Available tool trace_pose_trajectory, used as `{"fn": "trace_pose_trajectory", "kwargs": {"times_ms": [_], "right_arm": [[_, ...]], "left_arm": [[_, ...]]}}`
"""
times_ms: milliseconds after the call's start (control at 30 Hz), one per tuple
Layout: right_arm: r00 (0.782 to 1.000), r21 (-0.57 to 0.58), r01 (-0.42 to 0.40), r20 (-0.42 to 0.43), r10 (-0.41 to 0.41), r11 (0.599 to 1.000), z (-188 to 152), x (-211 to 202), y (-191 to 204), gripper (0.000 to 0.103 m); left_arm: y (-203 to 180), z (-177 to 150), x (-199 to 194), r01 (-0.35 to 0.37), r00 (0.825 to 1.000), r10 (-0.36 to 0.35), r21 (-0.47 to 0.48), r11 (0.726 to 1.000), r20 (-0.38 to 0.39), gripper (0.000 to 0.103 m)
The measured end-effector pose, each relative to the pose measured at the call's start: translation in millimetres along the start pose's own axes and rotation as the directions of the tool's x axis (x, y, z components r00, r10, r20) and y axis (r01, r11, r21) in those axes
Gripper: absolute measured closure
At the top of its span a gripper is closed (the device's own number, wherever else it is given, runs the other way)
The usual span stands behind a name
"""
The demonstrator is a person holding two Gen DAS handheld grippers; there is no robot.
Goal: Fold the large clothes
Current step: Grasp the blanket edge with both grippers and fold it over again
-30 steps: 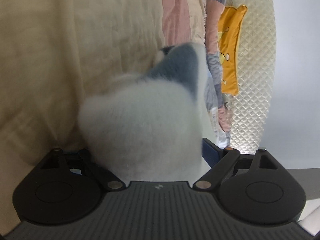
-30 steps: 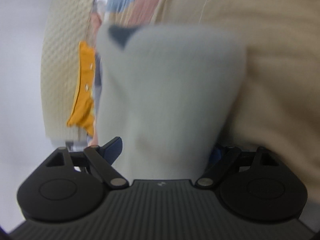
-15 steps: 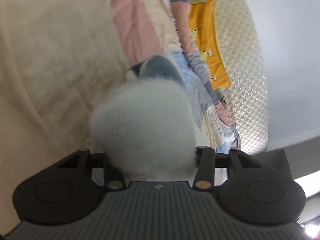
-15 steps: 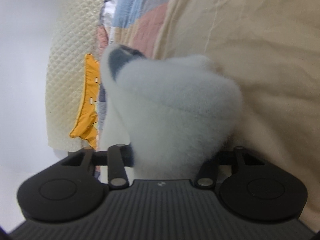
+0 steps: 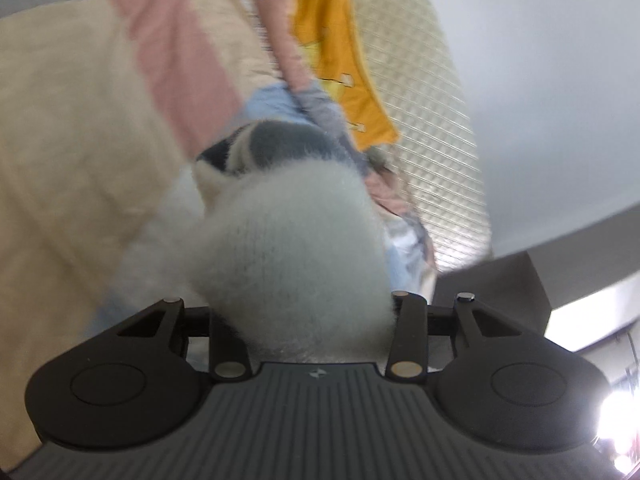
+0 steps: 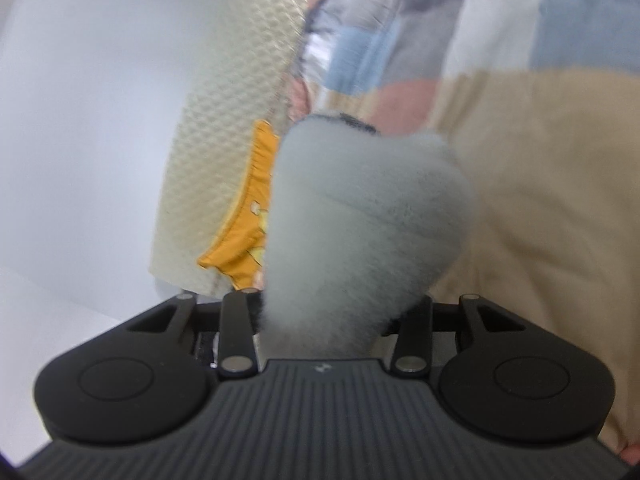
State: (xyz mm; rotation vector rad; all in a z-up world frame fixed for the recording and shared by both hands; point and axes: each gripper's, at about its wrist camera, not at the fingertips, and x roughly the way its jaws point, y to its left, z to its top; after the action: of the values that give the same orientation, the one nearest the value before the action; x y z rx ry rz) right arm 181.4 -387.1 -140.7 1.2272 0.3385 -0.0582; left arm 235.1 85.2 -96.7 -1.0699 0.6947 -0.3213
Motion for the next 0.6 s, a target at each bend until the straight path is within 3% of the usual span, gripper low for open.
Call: {"fn": "trace_pose_trajectory", "kwargs": {"times_ms": [200,433,600], "right_arm": [[0.994,-0.016,-0.090,0.068,0.091,0.996,53,-13,25,0.058],[0.963,-0.051,-0.220,0.146,0.225,0.974,141,-11,30,0.058],[0.968,-0.051,-0.200,0.143,0.205,0.979,212,19,27,0.058]], "left_arm": [[-83,3,38,0.067,0.998,-0.065,0.077,0.995,-0.026,0.056],[-163,9,135,0.152,0.985,-0.139,0.123,0.981,-0.106,0.056],[-200,3,219,0.163,0.979,-0.145,0.126,0.979,-0.140,0.056]]}}
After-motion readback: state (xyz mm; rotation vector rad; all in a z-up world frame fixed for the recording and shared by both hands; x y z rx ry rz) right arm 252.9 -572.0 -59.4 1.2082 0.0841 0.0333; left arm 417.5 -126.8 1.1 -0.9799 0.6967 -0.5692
